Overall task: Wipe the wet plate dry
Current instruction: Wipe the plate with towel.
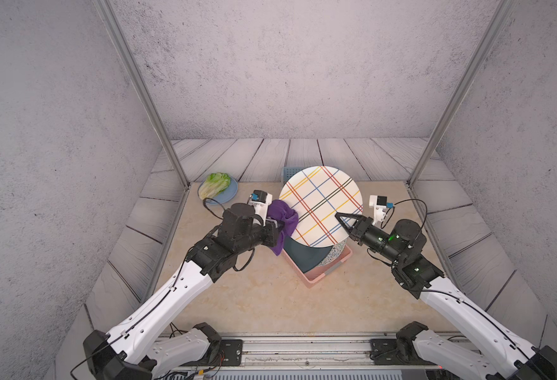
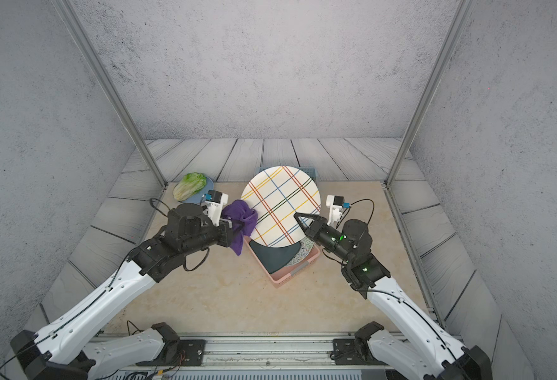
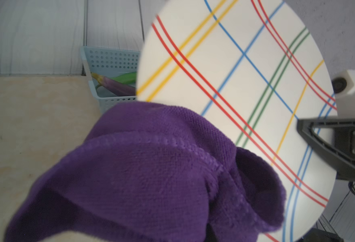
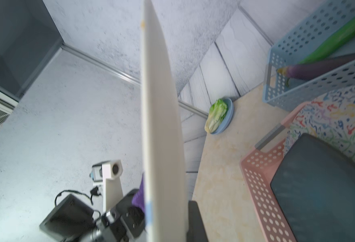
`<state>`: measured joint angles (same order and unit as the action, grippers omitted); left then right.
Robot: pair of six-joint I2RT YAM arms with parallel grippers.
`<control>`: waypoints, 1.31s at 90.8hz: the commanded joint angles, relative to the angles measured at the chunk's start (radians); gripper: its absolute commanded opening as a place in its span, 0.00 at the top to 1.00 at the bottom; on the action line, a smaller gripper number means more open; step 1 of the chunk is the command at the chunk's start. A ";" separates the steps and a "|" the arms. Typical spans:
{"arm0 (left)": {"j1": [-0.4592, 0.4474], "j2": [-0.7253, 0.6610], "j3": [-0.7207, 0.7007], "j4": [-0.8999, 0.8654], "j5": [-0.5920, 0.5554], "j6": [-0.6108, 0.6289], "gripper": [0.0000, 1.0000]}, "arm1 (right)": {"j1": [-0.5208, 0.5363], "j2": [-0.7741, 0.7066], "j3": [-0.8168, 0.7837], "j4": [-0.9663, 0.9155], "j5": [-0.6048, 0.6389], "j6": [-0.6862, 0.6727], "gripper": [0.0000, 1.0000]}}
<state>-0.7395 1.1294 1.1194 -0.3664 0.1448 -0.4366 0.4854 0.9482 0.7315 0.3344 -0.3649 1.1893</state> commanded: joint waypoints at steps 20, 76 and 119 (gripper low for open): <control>-0.228 0.361 0.246 -0.096 0.032 0.090 1.00 | 0.031 -0.010 0.067 0.341 -0.133 0.123 1.00; 0.355 0.021 -0.140 1.340 0.483 -1.340 1.00 | -0.121 0.112 0.050 0.942 -0.239 0.545 1.00; 0.046 0.177 -0.031 1.606 0.339 -1.443 1.00 | 0.122 0.269 0.078 0.957 -0.205 0.401 1.00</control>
<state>-0.5915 1.3155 1.0725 1.1015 0.4885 -1.9034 0.5972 1.1652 0.7460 1.2034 -0.6228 1.6066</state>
